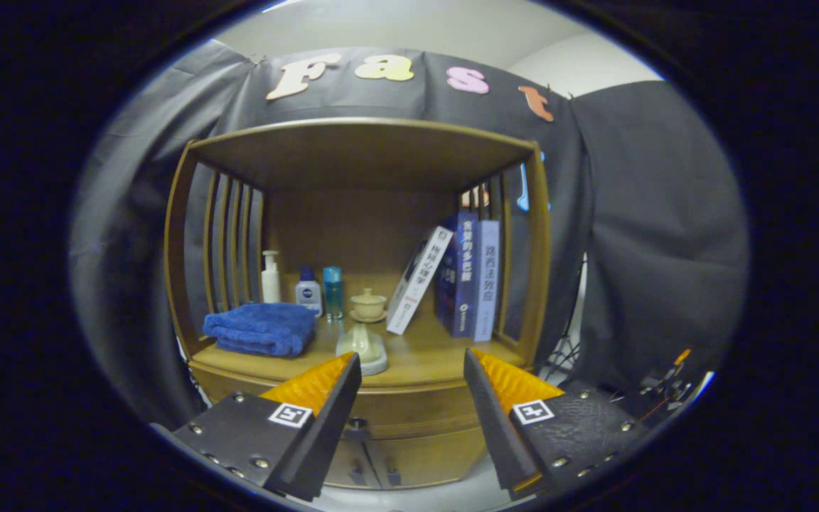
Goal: Pull open the drawer, take out the items inside it, and place them on the countertop above the cabinet.
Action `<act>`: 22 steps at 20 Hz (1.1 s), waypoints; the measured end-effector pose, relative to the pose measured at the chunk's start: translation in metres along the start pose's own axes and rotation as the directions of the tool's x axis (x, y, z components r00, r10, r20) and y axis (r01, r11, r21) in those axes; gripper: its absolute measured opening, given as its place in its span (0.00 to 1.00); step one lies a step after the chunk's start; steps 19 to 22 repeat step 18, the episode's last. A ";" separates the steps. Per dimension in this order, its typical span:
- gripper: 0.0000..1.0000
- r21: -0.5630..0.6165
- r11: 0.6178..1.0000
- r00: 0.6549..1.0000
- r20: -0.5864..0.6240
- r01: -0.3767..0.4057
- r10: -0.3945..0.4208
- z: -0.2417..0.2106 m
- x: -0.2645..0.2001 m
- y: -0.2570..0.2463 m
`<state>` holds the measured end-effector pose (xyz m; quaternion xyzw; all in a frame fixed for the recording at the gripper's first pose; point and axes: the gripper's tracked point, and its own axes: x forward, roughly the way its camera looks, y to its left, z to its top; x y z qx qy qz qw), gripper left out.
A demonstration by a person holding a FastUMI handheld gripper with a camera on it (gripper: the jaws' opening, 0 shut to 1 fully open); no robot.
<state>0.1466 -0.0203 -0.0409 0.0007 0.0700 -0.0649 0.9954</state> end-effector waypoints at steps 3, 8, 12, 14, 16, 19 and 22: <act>0.87 -0.010 1.000 1.000 0.002 0.004 -0.004 0.016 -0.021 -0.014; 0.86 -0.006 1.000 1.000 0.007 0.011 -0.011 0.023 -0.044 -0.033; 0.78 0.005 1.000 1.000 -0.007 -0.001 0.001 0.014 -0.049 -0.041; 0.73 0.021 0.995 0.995 0.006 -0.101 0.101 0.010 -0.051 -0.030; 0.70 0.060 0.967 0.969 0.006 -0.247 0.247 -0.001 -0.056 -0.014; 0.71 0.072 0.956 0.958 -0.021 -0.285 0.287 -0.027 -0.049 -0.025; 0.71 0.072 0.956 0.958 -0.021 -0.285 0.287 -0.027 -0.049 -0.025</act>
